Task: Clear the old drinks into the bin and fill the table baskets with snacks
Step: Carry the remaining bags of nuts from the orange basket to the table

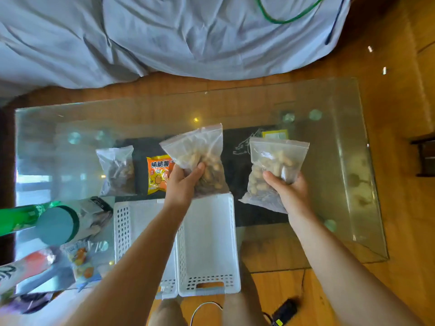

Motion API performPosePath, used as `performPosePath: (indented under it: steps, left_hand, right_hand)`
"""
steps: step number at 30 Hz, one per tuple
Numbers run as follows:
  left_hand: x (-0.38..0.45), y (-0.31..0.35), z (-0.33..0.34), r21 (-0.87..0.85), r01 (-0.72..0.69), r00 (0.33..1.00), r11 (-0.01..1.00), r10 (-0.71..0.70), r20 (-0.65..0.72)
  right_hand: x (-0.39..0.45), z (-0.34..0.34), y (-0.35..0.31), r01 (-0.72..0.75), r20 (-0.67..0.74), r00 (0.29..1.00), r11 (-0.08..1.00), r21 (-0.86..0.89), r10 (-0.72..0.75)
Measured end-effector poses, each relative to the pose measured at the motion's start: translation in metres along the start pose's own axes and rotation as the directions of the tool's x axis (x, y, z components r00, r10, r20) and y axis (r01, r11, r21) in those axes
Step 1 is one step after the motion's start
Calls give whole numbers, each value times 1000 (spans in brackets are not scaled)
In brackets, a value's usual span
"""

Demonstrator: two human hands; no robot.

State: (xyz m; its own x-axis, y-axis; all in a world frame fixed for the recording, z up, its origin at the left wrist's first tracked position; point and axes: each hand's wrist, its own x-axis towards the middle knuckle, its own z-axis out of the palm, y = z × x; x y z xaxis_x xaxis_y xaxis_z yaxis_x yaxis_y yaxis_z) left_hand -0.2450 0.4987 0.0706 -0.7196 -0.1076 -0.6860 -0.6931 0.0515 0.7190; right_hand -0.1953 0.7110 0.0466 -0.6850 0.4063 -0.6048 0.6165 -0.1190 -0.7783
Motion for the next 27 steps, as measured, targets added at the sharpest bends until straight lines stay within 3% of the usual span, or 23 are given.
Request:
performPosePath:
  steps: [6,15,27]
  left_hand:
    - [79,-34,30,124,155,986,980,-160,34]
    - [123,-75,44,316,216,972,924,-233,17]
    - [133,-83,37,463,260,963,847,-264,-58]
  right_hand:
    - [67,22,48,-64,-17,998,996,-66,63]
    - [108,36,89,-135,9,990,962,-239,141]
    - [121,43,87,-172,94,975,955,-241,199]
